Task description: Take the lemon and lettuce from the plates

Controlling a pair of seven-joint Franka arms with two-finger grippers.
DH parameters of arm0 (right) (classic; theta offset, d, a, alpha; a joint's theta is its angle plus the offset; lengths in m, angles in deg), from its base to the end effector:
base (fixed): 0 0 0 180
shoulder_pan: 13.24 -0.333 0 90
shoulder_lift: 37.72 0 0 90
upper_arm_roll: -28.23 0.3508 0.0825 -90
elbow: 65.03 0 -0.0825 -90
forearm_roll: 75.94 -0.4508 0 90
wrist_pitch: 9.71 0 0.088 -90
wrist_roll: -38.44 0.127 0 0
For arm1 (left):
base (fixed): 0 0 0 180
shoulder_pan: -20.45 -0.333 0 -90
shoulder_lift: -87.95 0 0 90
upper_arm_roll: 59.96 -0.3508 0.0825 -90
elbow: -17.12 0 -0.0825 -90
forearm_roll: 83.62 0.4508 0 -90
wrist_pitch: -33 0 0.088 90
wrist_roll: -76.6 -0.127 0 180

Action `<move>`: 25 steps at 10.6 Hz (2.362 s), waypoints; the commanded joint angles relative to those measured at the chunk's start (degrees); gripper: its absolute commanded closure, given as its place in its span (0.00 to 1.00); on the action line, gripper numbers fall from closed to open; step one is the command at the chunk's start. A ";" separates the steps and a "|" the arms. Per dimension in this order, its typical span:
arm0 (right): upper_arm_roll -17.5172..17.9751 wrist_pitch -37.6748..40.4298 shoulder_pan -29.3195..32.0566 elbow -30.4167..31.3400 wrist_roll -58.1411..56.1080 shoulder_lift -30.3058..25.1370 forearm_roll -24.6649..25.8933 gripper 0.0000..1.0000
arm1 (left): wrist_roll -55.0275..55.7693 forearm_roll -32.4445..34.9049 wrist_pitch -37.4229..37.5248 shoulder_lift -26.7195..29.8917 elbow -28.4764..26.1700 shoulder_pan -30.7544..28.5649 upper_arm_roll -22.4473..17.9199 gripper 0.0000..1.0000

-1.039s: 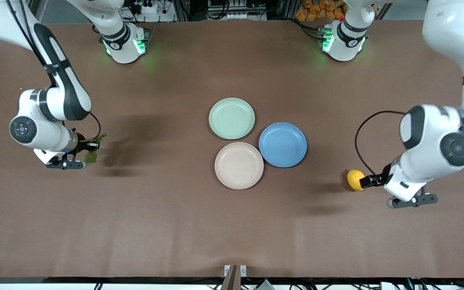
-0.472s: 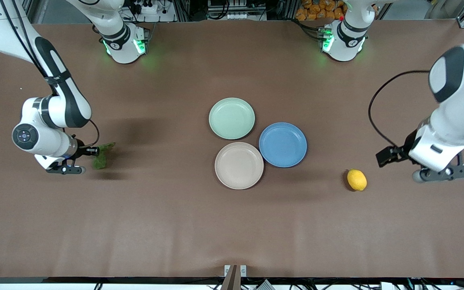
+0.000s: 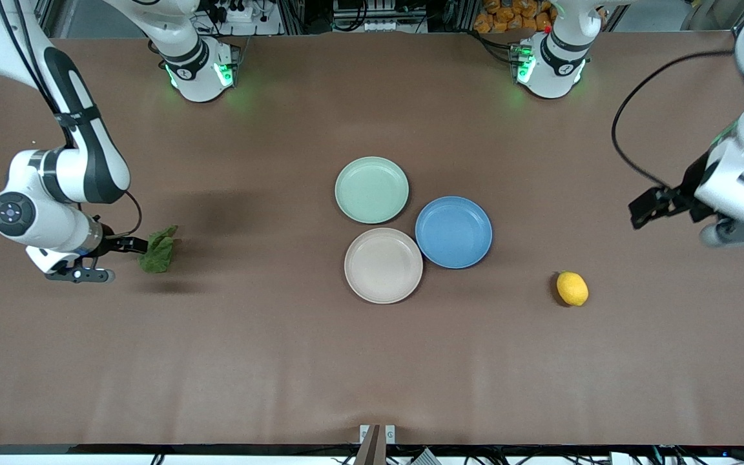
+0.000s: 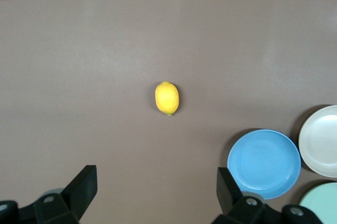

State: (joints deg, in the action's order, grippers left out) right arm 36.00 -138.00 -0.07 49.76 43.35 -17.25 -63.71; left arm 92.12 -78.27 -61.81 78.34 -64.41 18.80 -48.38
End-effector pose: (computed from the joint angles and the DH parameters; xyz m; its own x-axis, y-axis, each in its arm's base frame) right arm 0.6449 -0.0715 0.2363 0.9924 -0.0495 -0.1127 -0.0367 -0.9929 0.1132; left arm 0.6808 -0.0962 0.6198 0.9922 0.0947 0.0808 0.0981 -0.9944 -0.0396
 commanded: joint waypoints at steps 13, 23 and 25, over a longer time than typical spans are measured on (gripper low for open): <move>-6.44 32.58 -11.31 -26.09 -1.92 -15.54 -5.90 0.00 | -3.21 -1.84 4.46 8.29 -5.05 0.07 -0.15 0.00; -12.25 42.86 -14.22 -33.40 -6.75 -18.36 -8.45 0.00 | -5.85 -4.12 4.55 8.29 -5.05 -0.11 -0.86 0.00; -12.08 42.78 -14.66 -33.40 -7.01 -18.36 -8.88 0.00 | -5.85 -3.68 4.55 8.29 -5.05 -0.11 -0.86 0.00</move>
State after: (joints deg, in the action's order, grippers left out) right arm 24.91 -95.92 -13.40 16.51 37.20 -34.98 -70.96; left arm 87.80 -81.01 -57.52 85.29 -68.53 18.96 -48.98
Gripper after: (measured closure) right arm 0.000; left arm 0.000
